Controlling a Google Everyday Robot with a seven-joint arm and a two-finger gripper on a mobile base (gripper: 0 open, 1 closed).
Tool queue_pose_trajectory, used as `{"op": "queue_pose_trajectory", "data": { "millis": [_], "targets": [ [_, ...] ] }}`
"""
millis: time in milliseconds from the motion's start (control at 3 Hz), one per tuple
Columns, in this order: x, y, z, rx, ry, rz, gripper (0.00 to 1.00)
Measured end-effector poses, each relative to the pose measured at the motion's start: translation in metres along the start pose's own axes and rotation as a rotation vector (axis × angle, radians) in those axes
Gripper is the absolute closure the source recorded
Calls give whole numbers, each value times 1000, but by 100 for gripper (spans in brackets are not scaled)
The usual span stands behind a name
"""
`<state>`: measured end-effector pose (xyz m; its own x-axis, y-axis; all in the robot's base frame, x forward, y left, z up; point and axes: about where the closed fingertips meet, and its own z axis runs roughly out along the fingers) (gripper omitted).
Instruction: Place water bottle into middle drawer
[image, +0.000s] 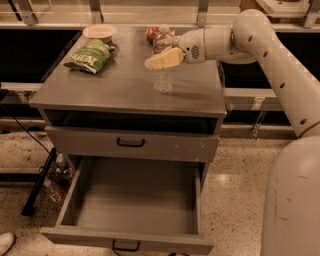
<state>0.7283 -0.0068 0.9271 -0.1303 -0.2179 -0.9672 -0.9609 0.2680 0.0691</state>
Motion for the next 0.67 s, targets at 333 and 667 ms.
{"op": "queue_pose_trajectory", "data": {
  "millis": [333,667],
  "targets": [
    [0,0,0,0,0,0,41],
    [0,0,0,0,0,0,66]
  ]
}}
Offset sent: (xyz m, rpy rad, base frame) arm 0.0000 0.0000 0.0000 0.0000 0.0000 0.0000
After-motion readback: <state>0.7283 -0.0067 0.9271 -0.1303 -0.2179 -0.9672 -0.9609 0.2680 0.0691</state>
